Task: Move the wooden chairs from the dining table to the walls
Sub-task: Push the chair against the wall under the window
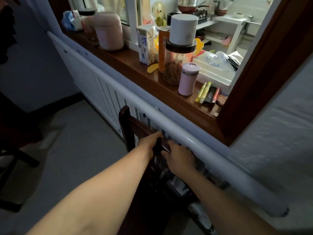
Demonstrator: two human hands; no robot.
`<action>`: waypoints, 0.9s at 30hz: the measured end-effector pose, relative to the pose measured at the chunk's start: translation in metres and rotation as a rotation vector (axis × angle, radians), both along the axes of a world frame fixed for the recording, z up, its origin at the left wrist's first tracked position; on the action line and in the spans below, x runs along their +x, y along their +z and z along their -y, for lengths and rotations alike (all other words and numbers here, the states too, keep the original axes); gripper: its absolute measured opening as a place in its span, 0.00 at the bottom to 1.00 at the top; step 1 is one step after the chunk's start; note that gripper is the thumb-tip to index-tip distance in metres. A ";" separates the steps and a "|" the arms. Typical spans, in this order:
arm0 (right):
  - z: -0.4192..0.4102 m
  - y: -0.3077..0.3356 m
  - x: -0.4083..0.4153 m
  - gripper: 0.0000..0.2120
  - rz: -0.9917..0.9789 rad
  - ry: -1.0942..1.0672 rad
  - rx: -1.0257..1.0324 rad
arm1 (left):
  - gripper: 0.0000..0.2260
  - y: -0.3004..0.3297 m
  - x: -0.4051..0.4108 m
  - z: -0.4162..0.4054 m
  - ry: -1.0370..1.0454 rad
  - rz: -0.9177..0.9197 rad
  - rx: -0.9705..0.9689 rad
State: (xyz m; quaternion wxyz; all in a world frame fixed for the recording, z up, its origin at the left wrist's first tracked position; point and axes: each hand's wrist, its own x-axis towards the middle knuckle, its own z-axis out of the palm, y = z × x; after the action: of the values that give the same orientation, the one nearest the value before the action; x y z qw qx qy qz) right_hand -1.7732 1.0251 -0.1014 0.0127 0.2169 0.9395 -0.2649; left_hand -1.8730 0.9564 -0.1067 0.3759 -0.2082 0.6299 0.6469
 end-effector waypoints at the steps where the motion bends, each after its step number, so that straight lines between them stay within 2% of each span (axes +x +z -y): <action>1: -0.002 -0.001 -0.002 0.13 -0.001 -0.002 -0.003 | 0.19 -0.001 -0.002 -0.001 -0.003 0.005 0.009; 15: -0.005 -0.009 0.007 0.20 0.144 -0.044 0.075 | 0.21 -0.020 0.009 -0.014 0.001 -0.022 -0.001; 20: -0.001 -0.006 0.013 0.29 0.192 -0.040 0.086 | 0.24 -0.020 0.010 -0.016 -0.046 0.005 -0.037; 27: 0.005 -0.002 0.015 0.33 0.192 -0.028 0.089 | 0.32 -0.005 0.017 -0.007 -0.128 0.003 -0.050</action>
State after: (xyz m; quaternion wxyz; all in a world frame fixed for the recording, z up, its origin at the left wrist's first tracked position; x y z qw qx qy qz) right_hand -1.7578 1.0206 -0.1037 0.0896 0.2546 0.9417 -0.2010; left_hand -1.8558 0.9637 -0.1117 0.4121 -0.1776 0.6573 0.6055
